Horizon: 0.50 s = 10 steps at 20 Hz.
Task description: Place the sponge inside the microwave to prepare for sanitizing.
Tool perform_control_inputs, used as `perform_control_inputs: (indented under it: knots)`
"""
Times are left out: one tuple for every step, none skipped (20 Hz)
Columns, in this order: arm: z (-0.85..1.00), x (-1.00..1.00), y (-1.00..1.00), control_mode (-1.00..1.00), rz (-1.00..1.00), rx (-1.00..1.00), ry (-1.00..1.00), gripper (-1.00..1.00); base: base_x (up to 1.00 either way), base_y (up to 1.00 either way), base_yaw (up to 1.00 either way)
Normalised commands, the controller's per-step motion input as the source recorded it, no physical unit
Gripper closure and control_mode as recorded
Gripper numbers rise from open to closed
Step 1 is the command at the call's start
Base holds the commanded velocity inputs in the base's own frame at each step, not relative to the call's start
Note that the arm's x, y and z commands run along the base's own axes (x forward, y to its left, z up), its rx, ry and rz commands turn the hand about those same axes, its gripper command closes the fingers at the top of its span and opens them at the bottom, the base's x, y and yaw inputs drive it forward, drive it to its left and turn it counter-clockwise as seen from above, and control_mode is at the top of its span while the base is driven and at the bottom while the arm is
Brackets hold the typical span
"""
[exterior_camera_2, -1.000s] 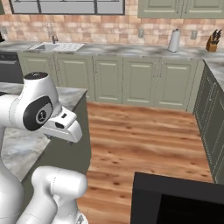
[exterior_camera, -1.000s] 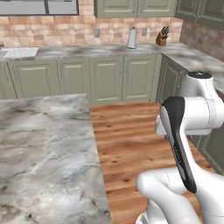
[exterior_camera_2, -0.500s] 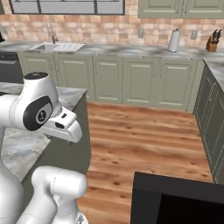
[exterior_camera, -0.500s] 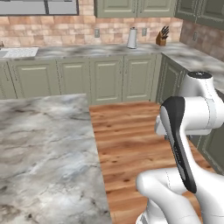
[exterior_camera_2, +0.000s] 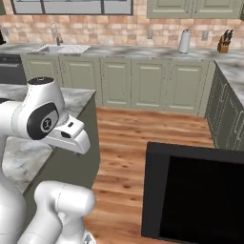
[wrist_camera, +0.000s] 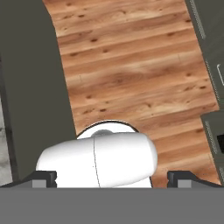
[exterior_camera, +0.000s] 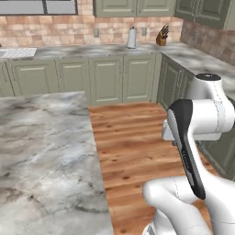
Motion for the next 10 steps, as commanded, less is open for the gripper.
perform_control_inputs:
  knots:
    - [0.00,0.00,0.00,1.00,0.00,0.00,0.00,-1.00,-1.00,0.00,-0.02]
    - [0.00,0.00,0.00,1.00,0.00,0.00,0.00,-1.00,-1.00,0.00,0.00]
    - [0.00,0.00,0.00,1.00,0.00,0.00,0.00,-1.00,-1.00,0.14,0.00]
    - [0.00,0.00,0.00,1.00,0.00,0.00,0.00,-1.00,-1.00,0.30,0.00]
    - [0.00,0.00,0.00,1.00,0.00,0.00,0.00,-1.00,-0.34,0.51,0.00]
    - [0.00,0.00,0.00,1.00,0.00,0.00,0.00,-1.00,0.00,0.76,0.00]
    - [0.00,0.00,0.00,1.00,0.00,0.00,0.00,-1.00,0.11,0.86,0.00]
    - [0.00,0.00,0.00,1.00,0.00,0.00,0.00,-1.00,0.29,0.77,0.00]
    - [0.00,0.00,0.00,1.00,0.00,0.00,0.00,-1.00,0.40,0.54,0.00]
    - [0.00,0.00,0.00,1.00,0.00,0.00,0.00,-1.00,0.44,0.46,0.01]
